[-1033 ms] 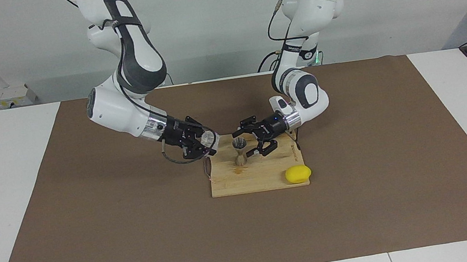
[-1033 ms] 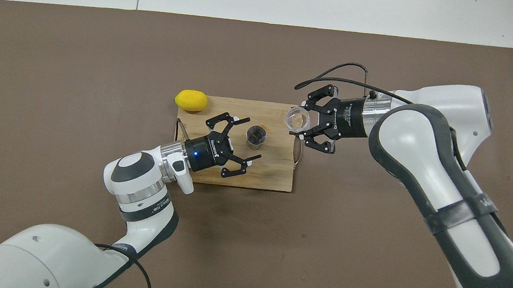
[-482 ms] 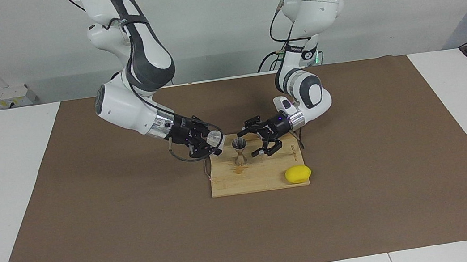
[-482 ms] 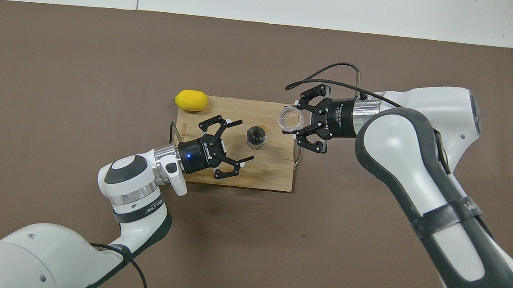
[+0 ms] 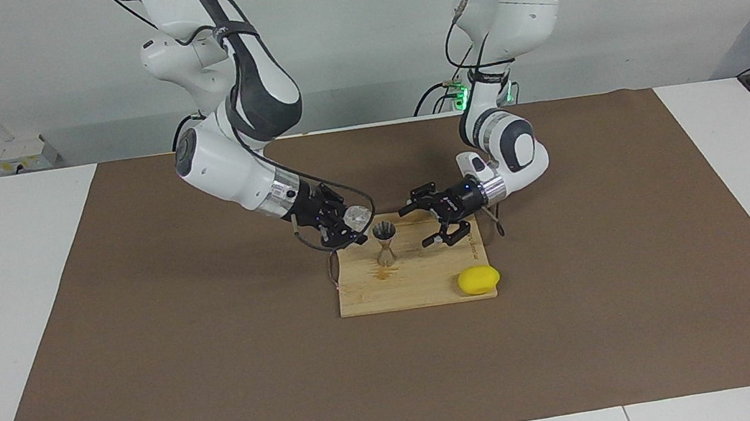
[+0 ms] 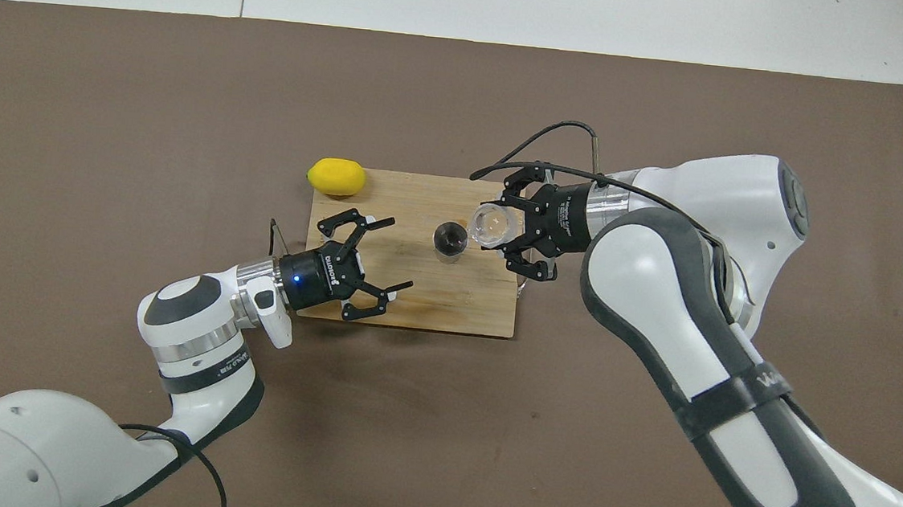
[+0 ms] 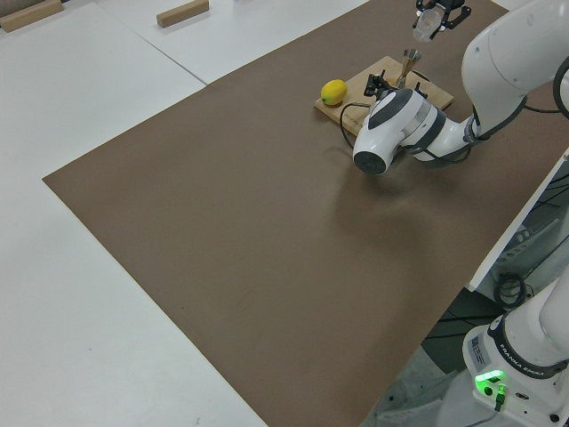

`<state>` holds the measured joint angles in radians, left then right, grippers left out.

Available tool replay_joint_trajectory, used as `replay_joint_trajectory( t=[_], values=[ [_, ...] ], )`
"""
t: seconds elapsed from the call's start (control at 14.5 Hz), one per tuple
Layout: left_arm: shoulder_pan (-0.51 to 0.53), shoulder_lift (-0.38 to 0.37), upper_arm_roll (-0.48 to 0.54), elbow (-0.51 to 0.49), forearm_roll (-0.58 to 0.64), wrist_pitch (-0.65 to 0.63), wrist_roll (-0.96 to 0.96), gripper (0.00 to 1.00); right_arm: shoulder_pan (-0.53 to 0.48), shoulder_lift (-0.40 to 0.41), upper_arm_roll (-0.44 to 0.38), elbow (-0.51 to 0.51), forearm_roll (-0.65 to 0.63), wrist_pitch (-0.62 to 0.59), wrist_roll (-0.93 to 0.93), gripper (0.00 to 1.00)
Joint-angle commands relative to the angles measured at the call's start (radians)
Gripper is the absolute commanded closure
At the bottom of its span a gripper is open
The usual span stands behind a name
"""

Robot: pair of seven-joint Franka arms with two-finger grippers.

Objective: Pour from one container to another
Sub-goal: 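Move the glass cup above the metal cup while the left gripper withdraws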

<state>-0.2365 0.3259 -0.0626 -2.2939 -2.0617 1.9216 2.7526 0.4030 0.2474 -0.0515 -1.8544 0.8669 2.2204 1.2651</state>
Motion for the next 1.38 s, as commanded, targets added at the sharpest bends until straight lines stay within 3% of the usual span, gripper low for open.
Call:
replay_joint_trajectory(
  t=[0.0, 0.21, 0.76, 1.1, 1.31],
  values=[
    [0.080, -0.053, -0.006, -0.075, 0.073, -0.058, 0.127, 0.00, 0.010, 0.009, -0.002, 0.015, -0.069, 0.013, 0.052, 1.00],
    [0.173, -0.076, -0.005, -0.091, 0.191, -0.093, 0.124, 0.00, 0.029, 0.009, -0.002, 0.018, -0.123, 0.031, 0.108, 1.00],
    [0.503, -0.133, 0.001, -0.069, 0.645, -0.208, 0.114, 0.00, 0.037, 0.019, 0.001, 0.055, -0.278, 0.028, 0.227, 1.00],
    [0.594, -0.159, 0.004, -0.006, 0.839, -0.250, 0.067, 0.00, 0.056, 0.026, -0.004, 0.063, -0.279, 0.031, 0.261, 1.00],
    [0.649, -0.198, 0.004, 0.048, 0.983, -0.259, 0.003, 0.00, 0.056, 0.047, 0.001, 0.122, -0.383, 0.024, 0.357, 1.00]
  ],
)
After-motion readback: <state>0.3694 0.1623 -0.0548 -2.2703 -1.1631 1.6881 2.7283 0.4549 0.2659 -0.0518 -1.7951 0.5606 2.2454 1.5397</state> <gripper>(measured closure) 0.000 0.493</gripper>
